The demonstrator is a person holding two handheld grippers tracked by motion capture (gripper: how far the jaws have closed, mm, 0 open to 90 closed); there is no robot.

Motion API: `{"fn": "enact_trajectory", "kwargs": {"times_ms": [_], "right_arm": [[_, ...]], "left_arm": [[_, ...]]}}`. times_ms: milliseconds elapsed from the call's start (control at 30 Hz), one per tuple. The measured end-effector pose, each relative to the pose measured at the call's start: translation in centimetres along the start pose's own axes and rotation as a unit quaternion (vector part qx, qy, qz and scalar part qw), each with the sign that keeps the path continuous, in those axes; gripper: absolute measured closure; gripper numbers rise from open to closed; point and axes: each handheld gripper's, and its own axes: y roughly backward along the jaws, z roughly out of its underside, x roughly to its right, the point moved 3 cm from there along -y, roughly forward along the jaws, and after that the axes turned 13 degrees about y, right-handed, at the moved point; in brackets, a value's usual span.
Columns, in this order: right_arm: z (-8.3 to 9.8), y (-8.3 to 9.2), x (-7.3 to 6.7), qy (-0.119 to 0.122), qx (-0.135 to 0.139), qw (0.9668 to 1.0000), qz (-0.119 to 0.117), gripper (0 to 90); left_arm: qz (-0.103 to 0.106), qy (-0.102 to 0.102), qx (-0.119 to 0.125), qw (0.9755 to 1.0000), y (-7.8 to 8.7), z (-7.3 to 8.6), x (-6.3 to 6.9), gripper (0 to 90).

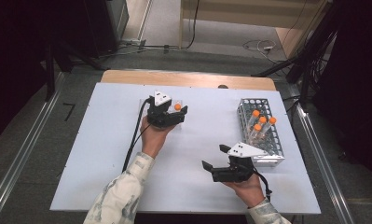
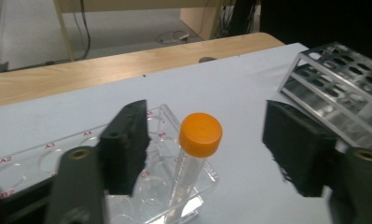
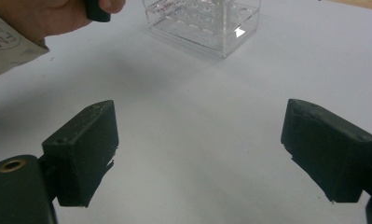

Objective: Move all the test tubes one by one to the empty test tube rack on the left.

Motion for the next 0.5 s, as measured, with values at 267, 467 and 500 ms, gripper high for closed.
{"fn": "enact_trajectory", "kwargs": {"times_ms": [267, 467, 500], "right_arm": [[0.1, 0.9, 0.7, -0.007, 0.009, 0.9998, 0.015, 9.7], [0.3, 1.8, 1.6, -0.015, 0.015, 0.9991, 0.037, 9.9], [0.4, 1.9, 1.8, -0.016, 0.017, 0.9989, 0.04, 10.0]], "left_arm": [[0.008, 0.005, 0.0, 1.0, 2.4, 1.4, -0.4, 10.8], [0.009, 0.001, -0.001, 1.0, 4.1, 2.7, -1.1, 10.8], [0.01, 0.001, -0.002, 1.0, 4.3, 2.8, -1.3, 10.8]]}}
